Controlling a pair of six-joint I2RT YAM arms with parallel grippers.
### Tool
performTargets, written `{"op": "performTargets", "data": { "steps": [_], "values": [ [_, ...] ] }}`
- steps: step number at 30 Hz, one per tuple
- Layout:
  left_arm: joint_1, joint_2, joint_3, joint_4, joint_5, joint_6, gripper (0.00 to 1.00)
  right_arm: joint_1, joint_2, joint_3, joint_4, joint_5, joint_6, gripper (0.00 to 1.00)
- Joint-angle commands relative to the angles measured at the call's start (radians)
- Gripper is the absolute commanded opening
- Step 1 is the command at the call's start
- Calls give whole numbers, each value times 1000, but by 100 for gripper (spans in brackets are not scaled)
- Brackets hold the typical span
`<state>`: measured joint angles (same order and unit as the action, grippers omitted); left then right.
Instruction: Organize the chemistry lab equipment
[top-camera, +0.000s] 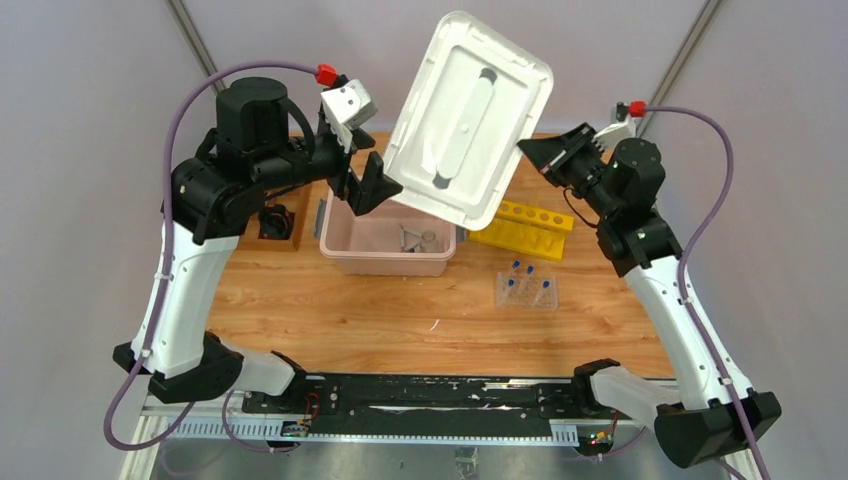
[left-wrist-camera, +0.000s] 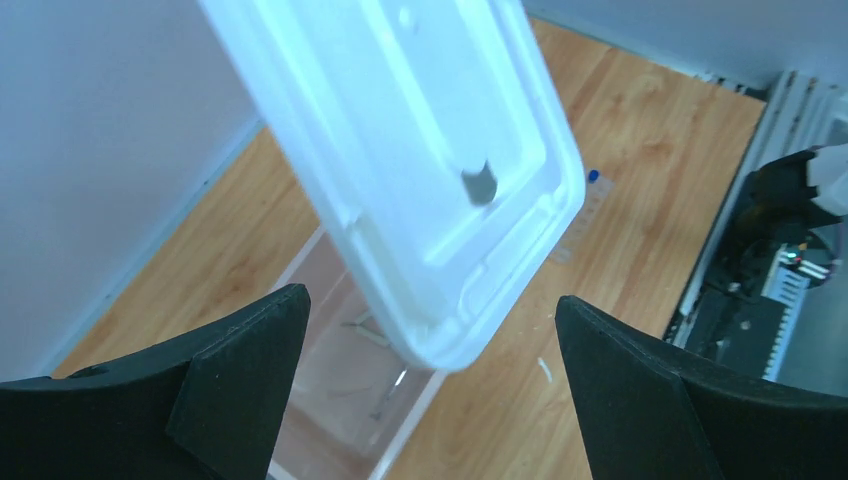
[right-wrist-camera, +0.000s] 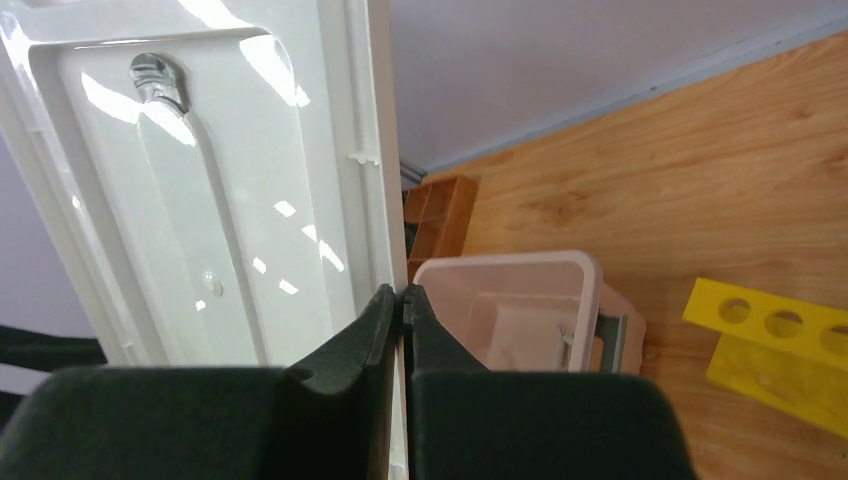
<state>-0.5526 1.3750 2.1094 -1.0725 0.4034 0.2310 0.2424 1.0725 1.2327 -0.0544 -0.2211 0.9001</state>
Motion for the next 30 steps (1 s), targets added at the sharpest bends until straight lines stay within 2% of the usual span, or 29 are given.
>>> {"op": "performTargets", "data": {
  "steps": [1, 3, 7, 10, 14, 19, 23, 27, 30],
  "values": [
    [21, -36, 25, 58, 148, -126, 100, 100, -59, -60, 18, -33, -89, 0],
    [47, -38, 12, 74, 189, -168, 98, 143, -80, -81, 18, -21, -113, 0],
    [132, -49, -35, 119, 232, -237, 86, 185, -106, -104, 5, 1, -153, 0],
    [231, -48, -74, 152, 341, -319, 83, 187, -123, -113, -4, 8, -166, 0],
    [304, -47, -147, 172, 465, -385, 81, 188, -132, -106, -7, 13, -173, 0],
    [309, -100, -322, 348, 581, -547, 81, 199, -124, -90, -4, 27, -169, 0],
    [309, -135, -425, 420, 605, -571, 79, 209, -114, -80, 5, 34, -163, 0],
    [309, -132, -469, 442, 611, -578, 69, 222, -103, -78, 21, 41, -159, 0],
    [309, -129, -488, 463, 612, -578, 58, 235, -94, -75, 26, 51, -162, 0]
  ]
}}
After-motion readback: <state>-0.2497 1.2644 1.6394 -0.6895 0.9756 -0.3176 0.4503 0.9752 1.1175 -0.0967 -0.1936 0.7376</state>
